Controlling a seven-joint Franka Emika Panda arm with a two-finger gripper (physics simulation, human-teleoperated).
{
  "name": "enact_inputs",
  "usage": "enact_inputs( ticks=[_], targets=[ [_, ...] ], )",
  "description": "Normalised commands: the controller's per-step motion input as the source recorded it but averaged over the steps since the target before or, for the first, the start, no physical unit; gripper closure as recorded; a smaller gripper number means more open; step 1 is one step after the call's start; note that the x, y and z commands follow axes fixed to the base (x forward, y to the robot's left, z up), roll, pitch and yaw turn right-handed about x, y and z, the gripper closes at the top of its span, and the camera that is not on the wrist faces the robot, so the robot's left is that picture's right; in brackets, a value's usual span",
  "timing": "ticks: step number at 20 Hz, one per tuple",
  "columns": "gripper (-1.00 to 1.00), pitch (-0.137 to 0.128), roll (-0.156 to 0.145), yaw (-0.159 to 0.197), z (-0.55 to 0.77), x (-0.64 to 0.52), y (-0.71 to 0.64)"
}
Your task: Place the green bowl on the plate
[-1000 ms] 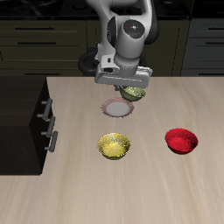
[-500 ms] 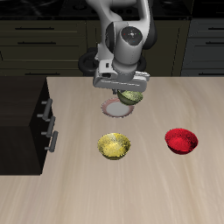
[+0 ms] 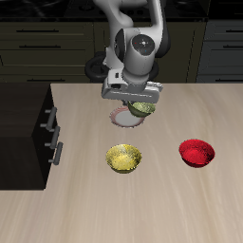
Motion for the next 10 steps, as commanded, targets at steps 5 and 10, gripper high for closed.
enact_inputs(
  ticks=[5, 10],
  targets=[
    [1.0, 0.034, -0.011, 0.001, -0.18, -0.02, -0.02],
    [1.0, 0.029, -0.021, 0.004, -0.13, -0.02, -0.08]
  ],
)
